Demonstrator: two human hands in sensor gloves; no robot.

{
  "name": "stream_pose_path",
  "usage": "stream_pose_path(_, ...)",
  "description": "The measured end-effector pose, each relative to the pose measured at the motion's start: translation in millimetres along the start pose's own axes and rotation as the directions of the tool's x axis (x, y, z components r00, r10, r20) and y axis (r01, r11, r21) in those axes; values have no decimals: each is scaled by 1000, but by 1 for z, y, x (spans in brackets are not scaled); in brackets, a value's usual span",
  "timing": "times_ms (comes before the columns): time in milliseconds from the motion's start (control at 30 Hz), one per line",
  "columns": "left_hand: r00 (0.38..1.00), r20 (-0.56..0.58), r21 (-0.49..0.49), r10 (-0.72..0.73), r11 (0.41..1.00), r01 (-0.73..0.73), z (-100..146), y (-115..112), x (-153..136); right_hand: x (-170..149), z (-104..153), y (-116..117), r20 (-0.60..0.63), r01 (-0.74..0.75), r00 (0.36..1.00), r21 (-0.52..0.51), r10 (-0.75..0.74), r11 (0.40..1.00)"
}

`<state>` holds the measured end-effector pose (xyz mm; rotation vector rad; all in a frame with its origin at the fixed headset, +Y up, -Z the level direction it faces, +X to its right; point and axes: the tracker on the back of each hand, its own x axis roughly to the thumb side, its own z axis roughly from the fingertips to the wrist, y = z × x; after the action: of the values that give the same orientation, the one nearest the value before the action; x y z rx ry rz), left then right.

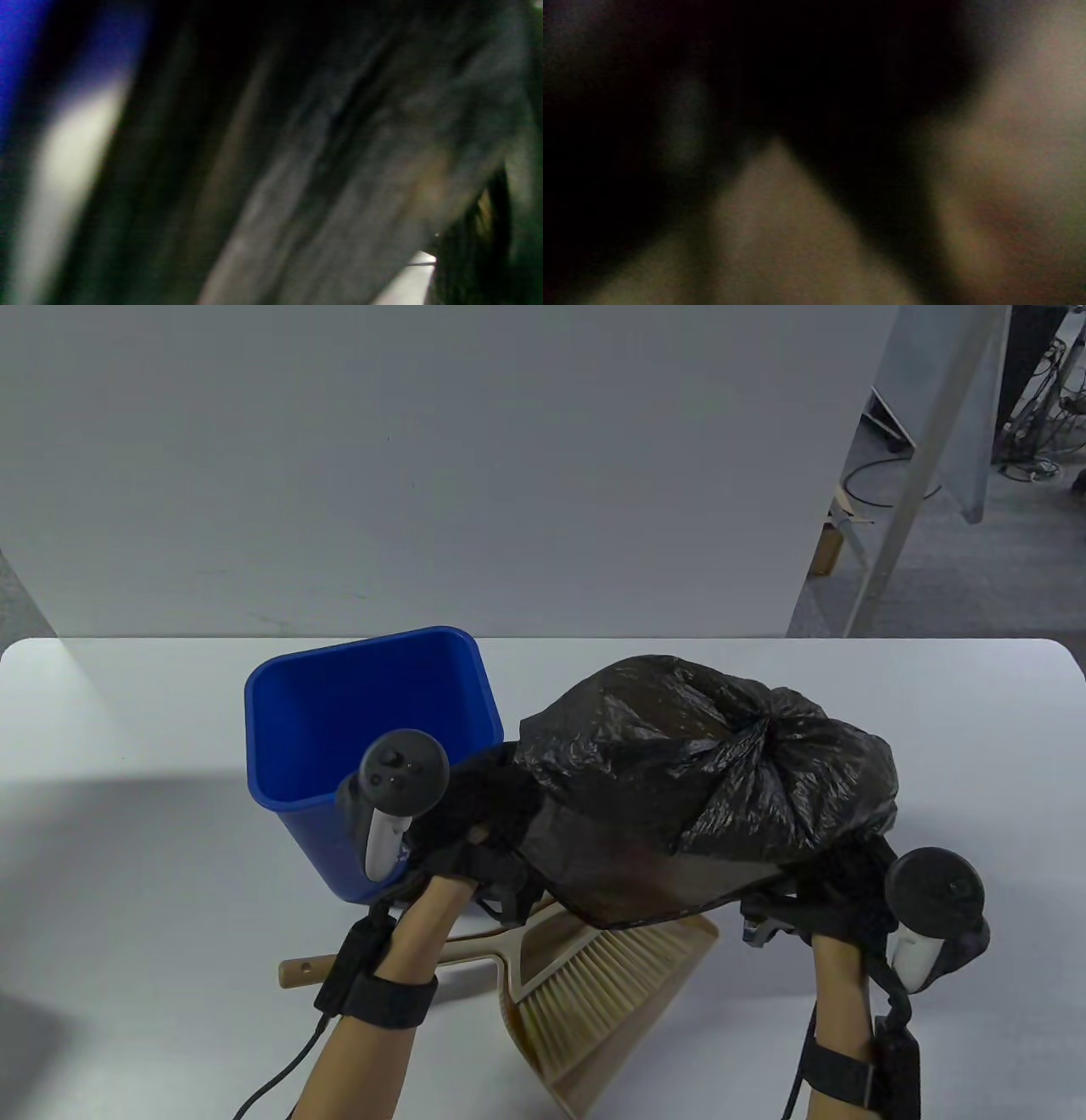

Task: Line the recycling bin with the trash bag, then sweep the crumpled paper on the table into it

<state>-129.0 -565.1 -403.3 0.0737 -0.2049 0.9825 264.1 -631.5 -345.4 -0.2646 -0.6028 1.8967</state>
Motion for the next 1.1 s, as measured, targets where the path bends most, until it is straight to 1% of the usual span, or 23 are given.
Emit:
stream_pose_path(33, 1000, -11, -14, -6, 1000, 6, -1, 0, 0, -1, 0, 0, -3, 5, 1000, 18, -5, 1000)
stream_pose_path(67, 998, -53, -66, -37, 997, 33, -3, 1, 2, -4, 0, -3, 1, 27, 1000, 61, -27, 998)
stream_pose_path(100, 994, -75, -116, -84, 990, 74, -3, 2, 4, -7, -1, -6, -6, 53, 999, 118, -52, 992)
stream_pose_path(167, 987, -94, -136, -134, 983, 120, -2, 4, 7, -15, -1, -7, -51, 135, 991, 268, -126, 954)
stream_pose_path(233, 975, -111, -189, -191, 968, 168, 0, 5, 10, -25, 0, -2, -118, 277, 961, 442, -251, 853)
stream_pose_path(267, 967, -122, -240, -223, 952, 189, 0, 5, 11, -27, 1, 0, -149, 328, 944, 495, -293, 804)
stream_pose_path(300, 960, -128, -283, -247, 937, 204, 0, 4, 11, -26, 2, 5, -171, 391, 918, 555, -359, 734)
stream_pose_path(433, 944, -156, -368, -291, 904, 218, -2, 2, 4, -13, 8, 18, -200, 533, 801, 668, -564, 520)
stream_pose_path(467, 942, -167, -368, -291, 905, 214, -2, 3, 1, -11, 9, 19, -209, 567, 762, 674, -613, 474)
stream_pose_path(500, 941, -173, -368, -292, 905, 213, -3, 4, -1, -10, 10, 19, -212, 590, 735, 668, -644, 454)
stream_pose_path(600, 946, -194, -342, -261, 921, 184, -3, 10, -7, -13, 9, 14, -214, 669, 655, 609, -724, 426)
stream_pose_path(667, 952, -192, -376, -239, 914, 153, -3, 15, -11, -19, 8, 11, -229, 741, 579, 549, -782, 387)
stream_pose_path(700, 956, -180, -424, -230, 895, 136, -3, 15, -12, -22, 9, 10, -248, 784, 534, 503, -809, 364)
stream_pose_path(733, 958, -169, -493, -230, 862, 120, -4, 14, -12, -24, 9, 10, -270, 815, 513, 452, -815, 363)
stream_pose_path(767, 961, -151, -557, -231, 823, 111, -4, 12, -12, -26, 11, 10, -299, 821, 538, 395, -788, 411)
stream_pose_path(800, 963, -133, -589, -235, 800, 114, -4, 10, -11, -26, 12, 10, -304, 800, 583, 374, -754, 469)
stream_pose_path(867, 964, -105, -629, -245, 767, 126, -3, 2, -9, -25, 13, 9, -258, 633, 771, 414, -583, 654)
stream_pose_path(900, 964, -97, -635, -248, 761, 132, -3, 0, -8, -23, 14, 8, -234, 546, 836, 437, -496, 714)
stream_pose_path(933, 965, -86, -642, -249, 754, 137, -3, -4, -6, -18, 15, 9, -184, 403, 915, 484, -360, 777)
stream_pose_path(967, 969, -78, -640, -237, 757, 133, -3, -7, -4, -14, 15, 11, -124, 288, 956, 562, -266, 775)
stream_pose_path(1033, 970, -65, -652, -234, 746, 136, -3, -11, -1, -7, 18, 17, -93, 264, 952, 731, -291, 630)
stream_pose_path(1067, 971, -56, -661, -233, 737, 138, -3, -14, 1, -2, 21, 22, -123, 331, 908, 798, -401, 503)
stream_pose_path(1100, 974, -52, -665, -220, 735, 130, -2, -17, 2, 2, 24, 25, -175, 420, 841, 808, -511, 413)
